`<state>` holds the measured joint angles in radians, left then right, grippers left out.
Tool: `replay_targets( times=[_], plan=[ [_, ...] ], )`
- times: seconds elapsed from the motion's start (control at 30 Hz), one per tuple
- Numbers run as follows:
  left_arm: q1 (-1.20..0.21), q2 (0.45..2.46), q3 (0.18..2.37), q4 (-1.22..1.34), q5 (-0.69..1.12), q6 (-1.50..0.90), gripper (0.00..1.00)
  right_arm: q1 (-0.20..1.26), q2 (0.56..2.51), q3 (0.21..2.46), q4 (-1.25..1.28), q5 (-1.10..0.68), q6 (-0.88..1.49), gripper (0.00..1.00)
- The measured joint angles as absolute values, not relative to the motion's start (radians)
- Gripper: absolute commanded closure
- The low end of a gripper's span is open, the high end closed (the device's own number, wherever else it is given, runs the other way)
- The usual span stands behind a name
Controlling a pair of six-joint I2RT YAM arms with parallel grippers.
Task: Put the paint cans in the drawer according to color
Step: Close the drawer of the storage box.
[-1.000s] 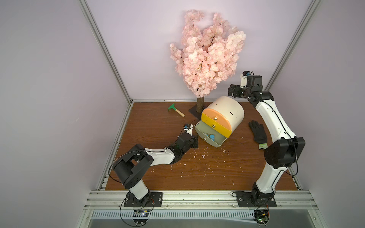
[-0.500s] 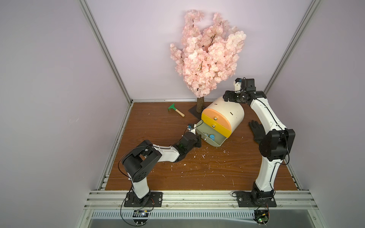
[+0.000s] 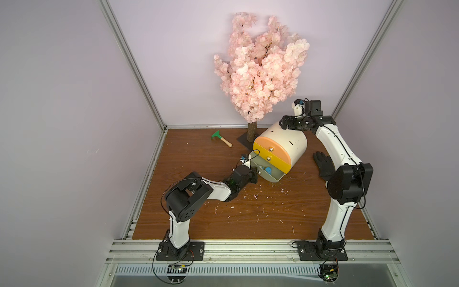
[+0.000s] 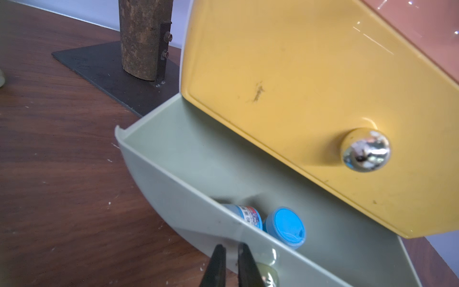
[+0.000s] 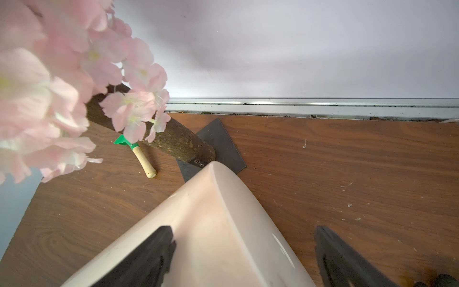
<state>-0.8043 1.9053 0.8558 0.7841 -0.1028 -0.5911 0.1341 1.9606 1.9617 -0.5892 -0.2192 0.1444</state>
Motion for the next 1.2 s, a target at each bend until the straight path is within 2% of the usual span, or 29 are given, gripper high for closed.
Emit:
replay_targets(
  times=[0.4,1.2],
  plan=[
    [-0.831,2.025,0.981,0.85,-0.105,-0.526,0.84,0.133,1.939,1.919,-0.562,-0.242,0.122,0.06],
    [-0.831,2.107,1.044,0.92,-0.117,-0.49,0.85,0.133,1.914,1.868,-0.511,-0.244,0.116,0.06]
  ],
)
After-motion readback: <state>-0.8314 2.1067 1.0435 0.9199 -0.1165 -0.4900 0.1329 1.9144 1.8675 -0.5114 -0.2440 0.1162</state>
